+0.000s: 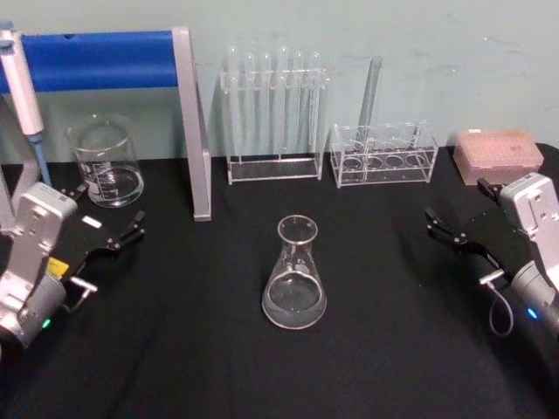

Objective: Grasp the erlenmeyer flask with one hand, shake it three times, then place it back.

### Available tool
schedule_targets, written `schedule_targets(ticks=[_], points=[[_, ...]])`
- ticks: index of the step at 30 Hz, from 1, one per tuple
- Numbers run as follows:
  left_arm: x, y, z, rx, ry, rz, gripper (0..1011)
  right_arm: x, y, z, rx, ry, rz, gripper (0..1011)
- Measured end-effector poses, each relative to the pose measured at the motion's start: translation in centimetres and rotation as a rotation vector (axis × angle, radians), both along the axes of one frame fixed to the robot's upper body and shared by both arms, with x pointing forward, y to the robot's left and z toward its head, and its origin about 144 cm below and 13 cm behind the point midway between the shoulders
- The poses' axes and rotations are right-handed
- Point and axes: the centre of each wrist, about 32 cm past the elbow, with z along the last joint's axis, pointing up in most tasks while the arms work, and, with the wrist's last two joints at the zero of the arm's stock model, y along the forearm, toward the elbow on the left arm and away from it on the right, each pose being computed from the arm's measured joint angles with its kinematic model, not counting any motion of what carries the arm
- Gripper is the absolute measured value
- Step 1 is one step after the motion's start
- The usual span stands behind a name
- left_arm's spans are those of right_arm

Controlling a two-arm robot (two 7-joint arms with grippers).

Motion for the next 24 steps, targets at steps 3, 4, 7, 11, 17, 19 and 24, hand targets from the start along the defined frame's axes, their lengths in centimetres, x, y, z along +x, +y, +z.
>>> schedule_targets(ticks=[3, 4, 7, 11, 17, 19, 24], points=[[0.0, 0.0, 0.0, 0.0, 0.0, 0.0, 1001, 0.0, 0.0, 0.0, 0.0, 0.0, 0.0, 1000], [0.0, 0.0, 0.0, 0.0, 0.0, 0.0, 1001, 0.0, 0.0, 0.0, 0.0, 0.0, 0.0, 1000], [0.0, 0.0, 0.0, 0.0, 0.0, 0.0, 1001, 0.0, 0.0, 0.0, 0.0, 0.0, 0.0, 1000], [0.0, 0.0, 0.0, 0.0, 0.0, 0.0, 1001, 0.0, 0.0, 0.0, 0.0, 0.0, 0.0, 1000], [0.0, 0.0, 0.0, 0.0, 0.0, 0.0, 1001, -0.02, -0.18, 0.04, 0.007, -0.003, -0.01, 1000], [0.0, 0.0, 0.0, 0.0, 0.0, 0.0, 1001, -0.06, -0.36, 0.14, 0.023, -0.002, -0.01, 1000], [0.0, 0.0, 0.0, 0.0, 0.0, 0.0, 1001, -0.28, -0.71, 0.42, 0.041, 0.01, 0.024, 1000]])
